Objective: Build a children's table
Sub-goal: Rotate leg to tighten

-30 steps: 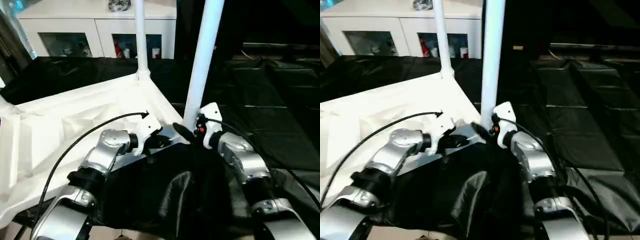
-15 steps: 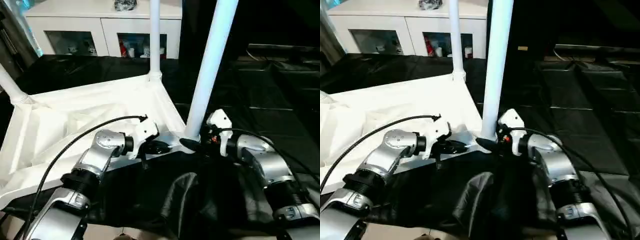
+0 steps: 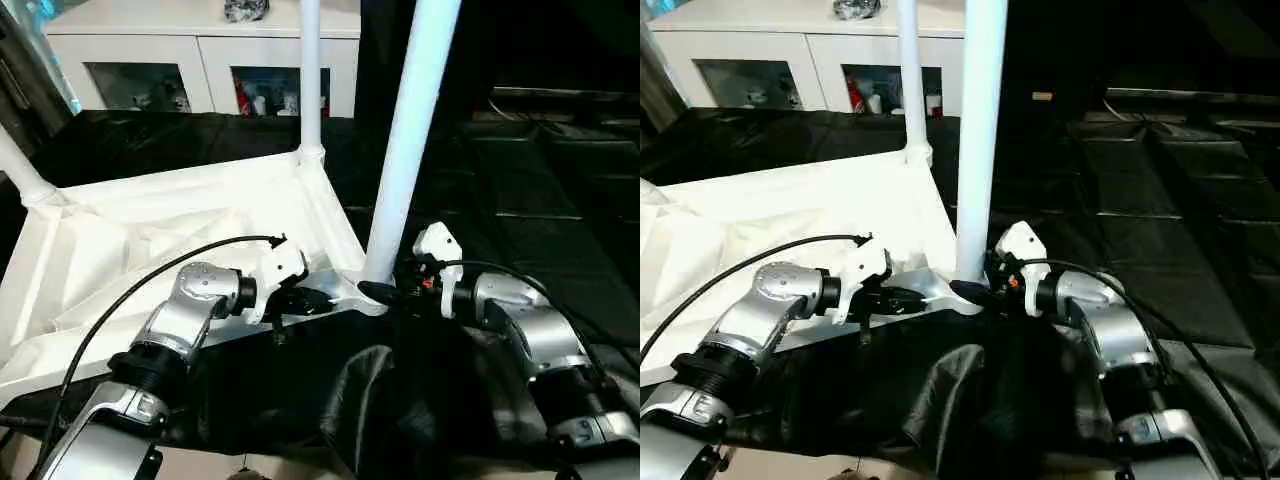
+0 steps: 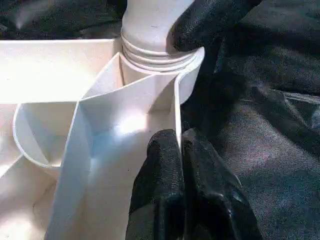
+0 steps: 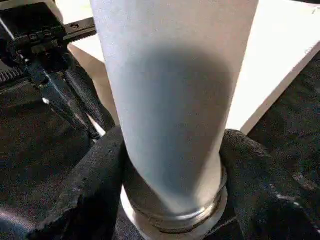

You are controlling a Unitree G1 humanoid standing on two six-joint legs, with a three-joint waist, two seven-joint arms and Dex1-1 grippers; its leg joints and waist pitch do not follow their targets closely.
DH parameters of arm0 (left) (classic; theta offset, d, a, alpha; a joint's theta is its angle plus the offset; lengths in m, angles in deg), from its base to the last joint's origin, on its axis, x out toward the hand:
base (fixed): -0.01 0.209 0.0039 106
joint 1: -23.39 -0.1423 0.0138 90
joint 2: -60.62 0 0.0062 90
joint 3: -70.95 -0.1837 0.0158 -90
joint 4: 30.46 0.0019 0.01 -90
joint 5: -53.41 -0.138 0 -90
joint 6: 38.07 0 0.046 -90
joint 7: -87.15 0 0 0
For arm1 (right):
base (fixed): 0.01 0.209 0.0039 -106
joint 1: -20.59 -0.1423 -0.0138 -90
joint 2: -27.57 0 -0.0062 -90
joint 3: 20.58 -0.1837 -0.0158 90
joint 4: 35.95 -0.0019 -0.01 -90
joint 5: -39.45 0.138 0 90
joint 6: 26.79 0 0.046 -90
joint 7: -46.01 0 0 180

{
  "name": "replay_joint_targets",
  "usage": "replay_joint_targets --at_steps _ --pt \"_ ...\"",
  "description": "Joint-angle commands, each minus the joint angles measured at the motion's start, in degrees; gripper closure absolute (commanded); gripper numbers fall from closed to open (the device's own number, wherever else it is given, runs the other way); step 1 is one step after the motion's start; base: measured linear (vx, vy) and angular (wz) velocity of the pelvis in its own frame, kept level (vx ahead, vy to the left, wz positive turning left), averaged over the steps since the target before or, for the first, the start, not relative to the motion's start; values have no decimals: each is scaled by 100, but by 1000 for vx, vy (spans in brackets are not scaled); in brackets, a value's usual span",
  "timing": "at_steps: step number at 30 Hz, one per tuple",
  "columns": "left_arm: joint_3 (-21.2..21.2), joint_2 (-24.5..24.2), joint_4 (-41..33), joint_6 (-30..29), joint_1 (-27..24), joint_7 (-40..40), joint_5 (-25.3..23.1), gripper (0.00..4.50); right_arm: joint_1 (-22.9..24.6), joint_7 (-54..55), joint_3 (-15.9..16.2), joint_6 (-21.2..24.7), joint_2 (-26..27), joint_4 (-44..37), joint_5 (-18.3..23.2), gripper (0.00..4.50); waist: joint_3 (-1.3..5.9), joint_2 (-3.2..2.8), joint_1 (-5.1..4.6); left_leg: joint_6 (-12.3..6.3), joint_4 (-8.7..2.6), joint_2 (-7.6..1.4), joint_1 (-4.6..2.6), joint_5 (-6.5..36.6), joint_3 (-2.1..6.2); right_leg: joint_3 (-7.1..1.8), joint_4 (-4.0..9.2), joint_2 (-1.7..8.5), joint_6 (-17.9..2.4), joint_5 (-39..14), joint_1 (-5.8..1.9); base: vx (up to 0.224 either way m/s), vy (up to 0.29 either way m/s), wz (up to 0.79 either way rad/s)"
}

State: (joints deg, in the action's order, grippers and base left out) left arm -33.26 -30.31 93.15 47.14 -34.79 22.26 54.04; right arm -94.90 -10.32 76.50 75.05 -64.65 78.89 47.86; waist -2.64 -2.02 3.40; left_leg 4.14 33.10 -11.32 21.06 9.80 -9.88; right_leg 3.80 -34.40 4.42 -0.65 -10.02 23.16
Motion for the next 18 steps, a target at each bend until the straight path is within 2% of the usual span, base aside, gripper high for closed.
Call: replay_joint_targets --at_steps 1,3,4,5,7,8,9,12,13,14,16,18 --pt "294 226 64 84 230 712 99 450 134 405 203 96 302 99 -137 194 350 100 2 -345 -339 -152 -33 1199 3 -231 437 330 -1192 -1418 -291 0 0 0" --pt "366 398 207 49 356 1080 67 450 62 1128 46 211 568 359 -250 194 331 96 -23 -257 -356 -132 -28 1323 12 -225 464 336 -1100 -1758 -290 0 0 0" --pt "367 499 276 31 427 1241 35 450 2 1534 -48 262 734 526 -294 194 322 87 -40 -172 -370 -127 -52 1473 23 -218 499 338 -1000 -2084 -272 0 0 0" --pt "362 641 377 14 528 1471 -17 450 -82 2033 -166 331 961 735 -333 194 323 71 -66 -94 -376 -127 -63 1529 35 -226 500 341 -970 -2180 -257 0 0 0" --pt "363 708 422 0 574 1568 -32 450 -128 2242 -213 372 1062 832 -343 194 325 81 -87 -55 -379 -124 -61 1578 39 -225 512 341 -945 -2204 -259 0 0 0" --pt "367 867 514 14 673 1760 -57 450 -280 2694 -317 438 1288 1084 -358 195 330 65 -104 -86 -370 -118 -60 1593 35 -234 520 334 -947 -2114 -259 0 0 0" --pt "367 867 514 14 673 1760 -57 450 -280 2694 -317 438 1288 1084 -358 195 327 45 -111 -92 -377 -117 -49 1595 39 -235 511 334 -961 -2074 -262 0 0 0" --pt "365 1101 567 -61 805 1980 -60 450 -558 3296 -423 424 1615 1440 -374 195 350 52 -140 -90 -369 -108 -35 1454 38 -233 482 330 -1031 -1787 -277 0 0 0" --pt "332 1154 581 -47 832 2004 -78 450 -642 3400 -410 383 1728 1512 -394 195 358 16 -131 -117 -358 -111 -43 1410 34 -238 476 341 -1068 -1674 -277 0 0 0" --pt "253 1214 621 18 855 1996 -139 450 -703 3261 -259 155 1866 1508 -481 195 366 33 -145 -151 -355 -109 -21 1363 32 -231 466 335 -1096 -1538 -291 0 0 0" --pt "187 1205 640 82 833 1965 -199 450 -679 3025 -166 29 1911 1439 -490 140 383 47 -128 -221 -336 -110 -25 1249 21 -239 447 335 -1138 -1280 -305 0 0 0" --pt "145 1158 621 130 787 1915 -220 450 -641 2837 -224 130 1910 1360 -336 126 379 52 -118 -306 -334 -107 -19 1161 14 -235 430 325 -1207 -1093 -316 0 0 0"
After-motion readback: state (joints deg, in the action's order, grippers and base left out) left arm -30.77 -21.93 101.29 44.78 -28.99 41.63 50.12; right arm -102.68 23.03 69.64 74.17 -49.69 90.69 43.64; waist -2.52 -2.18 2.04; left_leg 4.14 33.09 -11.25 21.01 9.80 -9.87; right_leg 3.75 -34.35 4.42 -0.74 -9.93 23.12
